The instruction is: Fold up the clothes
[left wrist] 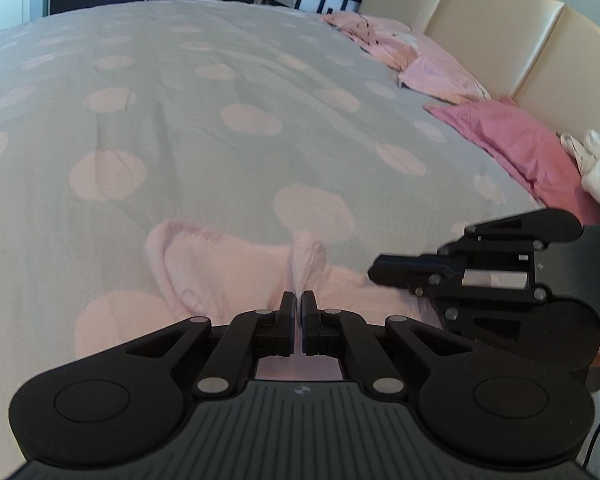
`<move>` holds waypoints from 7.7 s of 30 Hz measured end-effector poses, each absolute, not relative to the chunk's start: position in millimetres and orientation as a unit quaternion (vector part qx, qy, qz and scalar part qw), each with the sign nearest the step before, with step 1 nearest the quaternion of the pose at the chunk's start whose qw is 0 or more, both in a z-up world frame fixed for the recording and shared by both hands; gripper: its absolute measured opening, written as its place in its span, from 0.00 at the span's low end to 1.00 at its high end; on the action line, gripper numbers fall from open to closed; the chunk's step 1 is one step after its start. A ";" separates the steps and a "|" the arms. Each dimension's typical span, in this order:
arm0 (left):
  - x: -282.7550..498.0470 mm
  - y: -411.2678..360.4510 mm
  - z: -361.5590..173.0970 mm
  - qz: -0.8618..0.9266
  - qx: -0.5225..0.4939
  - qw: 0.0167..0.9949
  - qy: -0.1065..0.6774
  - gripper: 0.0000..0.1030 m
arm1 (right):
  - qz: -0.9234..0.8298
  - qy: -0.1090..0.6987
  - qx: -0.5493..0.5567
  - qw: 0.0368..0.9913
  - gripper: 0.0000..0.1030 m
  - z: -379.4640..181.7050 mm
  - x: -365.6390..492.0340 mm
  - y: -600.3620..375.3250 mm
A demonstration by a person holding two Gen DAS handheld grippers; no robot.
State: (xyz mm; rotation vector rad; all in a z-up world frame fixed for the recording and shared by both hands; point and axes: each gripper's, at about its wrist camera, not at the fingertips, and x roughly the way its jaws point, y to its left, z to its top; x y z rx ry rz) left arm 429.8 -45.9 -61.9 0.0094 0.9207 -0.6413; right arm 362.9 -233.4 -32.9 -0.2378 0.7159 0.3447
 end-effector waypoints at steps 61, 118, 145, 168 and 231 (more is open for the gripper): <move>460.1 -68.2 -19.5 -0.289 0.050 0.881 0.371 0.26 | 0.107 0.433 -0.122 0.887 0.07 -8.3 349.6 -310.4; 106.4 235.4 7.2 -0.331 0.159 0.803 0.468 0.62 | 0.394 0.550 0.024 0.736 0.60 -21.8 88.2 -17.8; 58.4 146.9 -32.1 -0.479 0.593 0.566 0.314 0.63 | 0.439 0.405 -0.176 0.782 0.21 7.2 3.5 27.5; 68.2 157.2 -50.6 -0.473 0.542 0.542 0.435 0.24 | 0.424 0.382 -0.141 0.809 0.20 12.1 12.7 -1.4; 306.5 -2.5 60.4 -0.310 0.359 0.810 0.345 0.52 | 0.139 0.399 -0.005 0.906 0.38 33.3 281.8 -281.9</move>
